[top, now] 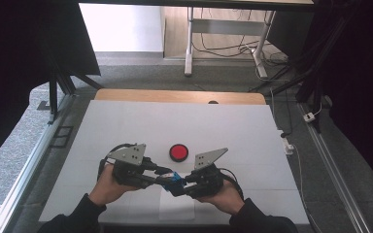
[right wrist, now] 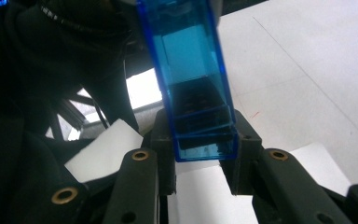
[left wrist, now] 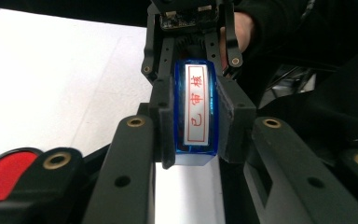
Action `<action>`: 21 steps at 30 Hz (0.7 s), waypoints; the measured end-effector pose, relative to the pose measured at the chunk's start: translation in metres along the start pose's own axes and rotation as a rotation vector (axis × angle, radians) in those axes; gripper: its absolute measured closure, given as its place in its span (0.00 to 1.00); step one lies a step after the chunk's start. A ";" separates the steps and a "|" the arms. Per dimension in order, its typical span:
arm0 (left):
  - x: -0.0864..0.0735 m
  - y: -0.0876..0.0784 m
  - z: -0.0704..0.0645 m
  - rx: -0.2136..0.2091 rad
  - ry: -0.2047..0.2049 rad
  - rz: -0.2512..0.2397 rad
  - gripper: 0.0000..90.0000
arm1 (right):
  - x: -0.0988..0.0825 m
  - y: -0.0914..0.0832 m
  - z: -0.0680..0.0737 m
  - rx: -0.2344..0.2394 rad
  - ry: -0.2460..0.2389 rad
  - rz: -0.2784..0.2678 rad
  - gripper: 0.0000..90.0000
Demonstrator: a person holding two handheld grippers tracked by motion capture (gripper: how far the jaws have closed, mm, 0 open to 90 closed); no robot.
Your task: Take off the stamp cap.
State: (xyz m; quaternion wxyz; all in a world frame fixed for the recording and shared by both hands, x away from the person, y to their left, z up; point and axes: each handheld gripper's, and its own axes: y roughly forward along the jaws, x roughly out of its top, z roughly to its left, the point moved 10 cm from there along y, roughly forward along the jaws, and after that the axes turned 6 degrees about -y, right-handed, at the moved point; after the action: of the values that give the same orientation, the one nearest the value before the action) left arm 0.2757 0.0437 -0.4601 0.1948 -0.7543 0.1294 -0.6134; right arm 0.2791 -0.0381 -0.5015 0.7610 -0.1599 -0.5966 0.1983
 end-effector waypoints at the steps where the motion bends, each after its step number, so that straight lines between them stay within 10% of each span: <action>1: 0.000 0.000 0.000 -0.001 0.000 0.002 0.79 | 0.000 0.000 0.000 0.005 0.017 -0.006 0.77; 13: 0.003 -0.007 -0.001 -0.071 -0.051 -0.050 0.79 | -0.003 0.000 0.003 -0.030 -0.111 0.042 0.77; 21: 0.002 -0.005 0.001 -0.030 -0.070 -0.020 0.79 | -0.005 -0.003 -0.003 -0.099 -0.137 0.043 0.77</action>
State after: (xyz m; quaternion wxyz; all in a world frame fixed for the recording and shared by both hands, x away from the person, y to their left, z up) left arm 0.2765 0.0469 -0.4563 0.1821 -0.7793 0.1242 -0.5866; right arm 0.2816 -0.0438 -0.5051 0.7053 -0.1960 -0.6526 0.1953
